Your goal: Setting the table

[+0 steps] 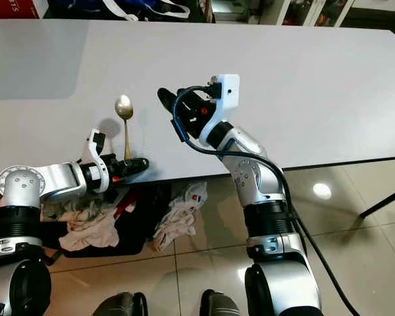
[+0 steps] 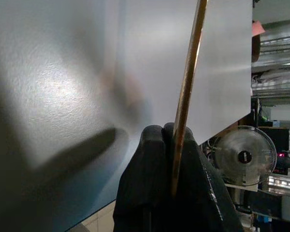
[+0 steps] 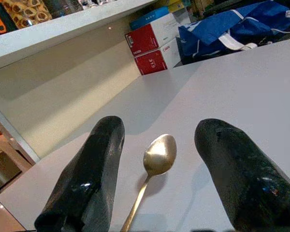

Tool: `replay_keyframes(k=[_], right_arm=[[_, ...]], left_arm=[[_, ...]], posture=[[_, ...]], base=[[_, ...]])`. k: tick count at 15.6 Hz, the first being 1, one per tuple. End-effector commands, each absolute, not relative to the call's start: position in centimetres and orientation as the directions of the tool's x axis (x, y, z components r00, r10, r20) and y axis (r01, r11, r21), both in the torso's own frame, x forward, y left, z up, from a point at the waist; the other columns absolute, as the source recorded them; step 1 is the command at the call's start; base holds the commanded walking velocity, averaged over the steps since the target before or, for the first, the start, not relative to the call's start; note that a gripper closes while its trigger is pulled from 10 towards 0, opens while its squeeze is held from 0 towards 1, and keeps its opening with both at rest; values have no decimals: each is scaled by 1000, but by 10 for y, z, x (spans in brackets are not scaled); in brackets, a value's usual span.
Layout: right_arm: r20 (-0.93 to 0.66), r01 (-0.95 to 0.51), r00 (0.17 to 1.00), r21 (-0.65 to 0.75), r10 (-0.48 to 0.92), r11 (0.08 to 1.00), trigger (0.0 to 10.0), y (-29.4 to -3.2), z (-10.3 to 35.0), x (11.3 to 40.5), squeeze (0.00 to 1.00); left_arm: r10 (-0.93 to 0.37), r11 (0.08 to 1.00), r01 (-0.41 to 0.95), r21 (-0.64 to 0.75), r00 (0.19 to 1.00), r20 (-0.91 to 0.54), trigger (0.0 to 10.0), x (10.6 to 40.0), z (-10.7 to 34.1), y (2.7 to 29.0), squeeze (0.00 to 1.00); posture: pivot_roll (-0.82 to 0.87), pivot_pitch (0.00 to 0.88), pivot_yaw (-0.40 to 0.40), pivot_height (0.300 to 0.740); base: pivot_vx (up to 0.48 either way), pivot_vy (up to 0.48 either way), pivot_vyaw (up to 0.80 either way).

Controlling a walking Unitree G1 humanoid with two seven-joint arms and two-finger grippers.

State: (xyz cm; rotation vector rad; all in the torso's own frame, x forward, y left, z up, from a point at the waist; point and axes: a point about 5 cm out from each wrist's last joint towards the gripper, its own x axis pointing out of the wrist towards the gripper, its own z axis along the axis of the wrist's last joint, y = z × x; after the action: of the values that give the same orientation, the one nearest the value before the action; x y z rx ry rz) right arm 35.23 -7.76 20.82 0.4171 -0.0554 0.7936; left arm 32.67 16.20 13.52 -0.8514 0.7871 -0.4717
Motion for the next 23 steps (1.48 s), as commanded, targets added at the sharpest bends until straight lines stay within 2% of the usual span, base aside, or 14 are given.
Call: replay_keyframes(k=[1, 3, 4, 5, 6, 7, 9, 11, 13, 15, 16, 17, 19, 23], right_arm=[[210, -692, 715, 345, 666, 634, 10000, -82, 211, 351, 0], [213, -692, 716, 346, 665, 634, 10000, -82, 211, 350, 0], [215, -692, 716, 347, 665, 633, 10000, -81, 211, 350, 0], [216, -692, 716, 350, 664, 632, 10000, -82, 211, 350, 0], [218, -693, 715, 352, 665, 630, 10000, -81, 211, 349, 0], [220, -693, 714, 354, 664, 628, 10000, -81, 211, 348, 0], [224, -695, 712, 357, 666, 624, 10000, -80, 212, 347, 0], [229, -695, 712, 362, 664, 621, 10000, -81, 213, 346, 0], [229, -695, 712, 365, 664, 620, 10000, -81, 213, 346, 0], [226, -695, 712, 367, 665, 618, 10000, -81, 212, 345, 0], [224, -694, 711, 369, 666, 618, 10000, -81, 212, 344, 0], [222, -694, 711, 370, 667, 617, 10000, -81, 211, 344, 0], [222, -695, 710, 373, 669, 614, 10000, -80, 211, 343, 0], [214, -692, 712, 372, 669, 618, 10000, -82, 209, 343, 0]], left_arm=[[-649, 596, 57, -801, 622, -439, 10000, 328, 137, 163, 0], [-639, 607, 42, -794, 620, -456, 10000, 330, 136, 167, 47], [-630, 616, 35, -787, 621, -466, 10000, 330, 134, 169, 153], [-623, 622, 28, -783, 623, -472, 10000, 331, 133, 170, 855], [-613, 628, 18, -778, 628, -480, 10000, 334, 132, 171, 886], [-611, 629, 18, -778, 629, -480, 10000, 334, 132, 172, 980], [-590, 632, 0, -775, 648, -482, 10000, 339, 130, 176, 1000], [-571, 642, -12, -766, 659, -489, 10000, 341, 129, 181, 1000], [-512, 665, -25, -746, 712, -480, 10000, 346, 134, 193, 1000], [-323, 783, -96, -614, 781, -534, 10000, 352, 137, 218, 980], [-176, 847, -160, -508, 817, -550, 10000, 354, 140, 236, 831], [-93, 872, -196, -449, 833, -545, 10000, 355, 143, 246, 0], [-49, 889, -206, -409, 846, -531, 10000, 354, 149, 251, 0], [11, 970, -139, -197, 842, -540, 10000, 352, 159, 245, 0]], posture=[[-103, 131, -34, 740], [-105, 132, -32, 740], [-106, 132, -33, 740], [-108, 133, -34, 740], [-111, 134, -35, 740], [-113, 135, -34, 740], [-115, 135, -34, 740], [-120, 140, -36, 740], [-121, 140, -41, 740], [-119, 141, -43, 740], [-120, 141, -45, 740], [-117, 143, -46, 740], [-116, 144, -47, 740], [-117, 138, -46, 740]], base=[[0, 0, 0], [0, 0, 0], [0, 0, 0], [0, 0, 0], [0, 0, 0], [0, 0, 0], [0, 0, 0], [0, 0, 0], [0, 0, 0], [0, 0, 0], [0, 0, 0], [0, 0, 0], [0, 0, 0], [0, 0, 0]])
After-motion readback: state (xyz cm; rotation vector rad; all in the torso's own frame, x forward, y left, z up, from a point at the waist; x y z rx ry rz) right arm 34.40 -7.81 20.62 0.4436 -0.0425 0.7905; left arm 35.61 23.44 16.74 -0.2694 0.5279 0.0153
